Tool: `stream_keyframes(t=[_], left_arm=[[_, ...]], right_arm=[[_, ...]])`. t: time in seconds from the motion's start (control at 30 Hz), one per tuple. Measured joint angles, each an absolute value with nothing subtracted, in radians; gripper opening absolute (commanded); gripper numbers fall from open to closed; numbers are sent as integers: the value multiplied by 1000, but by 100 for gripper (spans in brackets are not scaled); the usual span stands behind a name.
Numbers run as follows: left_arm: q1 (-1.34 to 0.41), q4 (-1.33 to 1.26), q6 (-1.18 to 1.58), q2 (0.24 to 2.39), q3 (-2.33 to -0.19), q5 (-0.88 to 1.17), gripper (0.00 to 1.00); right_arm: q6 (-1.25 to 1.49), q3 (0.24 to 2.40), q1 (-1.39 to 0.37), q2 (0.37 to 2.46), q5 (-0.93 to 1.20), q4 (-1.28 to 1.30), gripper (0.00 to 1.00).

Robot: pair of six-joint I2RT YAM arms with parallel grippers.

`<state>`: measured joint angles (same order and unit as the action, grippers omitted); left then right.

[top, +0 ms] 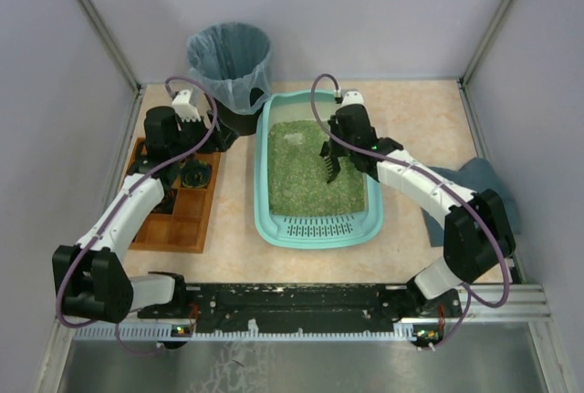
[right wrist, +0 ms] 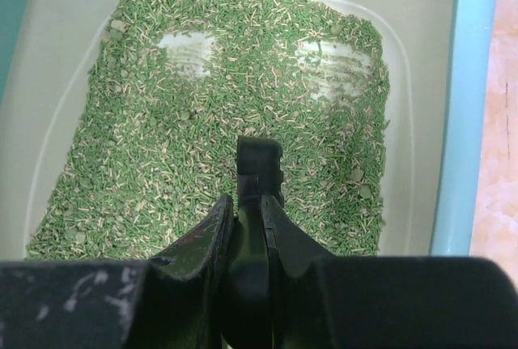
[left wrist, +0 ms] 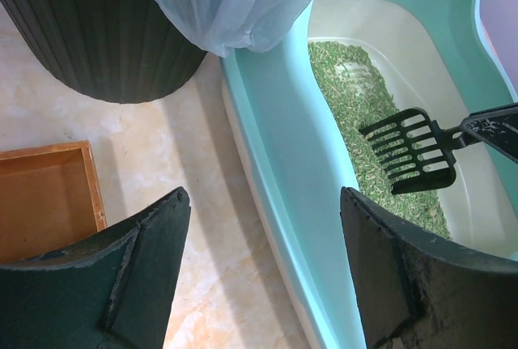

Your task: Clean the litter box

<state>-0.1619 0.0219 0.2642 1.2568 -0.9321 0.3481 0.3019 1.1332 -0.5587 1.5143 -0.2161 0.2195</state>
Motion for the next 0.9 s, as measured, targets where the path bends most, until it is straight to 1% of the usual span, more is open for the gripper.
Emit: stream_keyframes(t=[0.07,0.17,0.3,0.37,0.5,0.57,0.67,0.77,0.83,0.9], left_arm=[[-162,22,264,1257,-932,347,80],[-162,22,261,1257,-932,344,82],[-162,22,257,1256,-932,341,90],[-162,22,255,1255,-932,338,94],[-162,22,252,1243,-932,326,100],[-162,22,248,1233,-932,323,100],[-162,21,245,1216,-931,310,100],[-164,8,238,1167,-901,279,100],[-171,-15,231,1119,-864,263,100],[-189,-46,215,1049,-811,250,100]], right_arm=[[308,1133,-553,1514,-211,220,28],[321,1133,-544,1513,-205,224,50],[323,1133,-524,1492,-201,265,71],[324,1133,-511,1470,-202,292,75],[310,1133,-493,1397,-205,327,78],[295,1133,-490,1345,-202,341,79],[262,1138,-487,1269,-189,364,83],[219,1142,-486,1196,-179,375,85],[202,1112,-482,1135,-178,349,88],[202,1045,-468,1048,-173,316,89]])
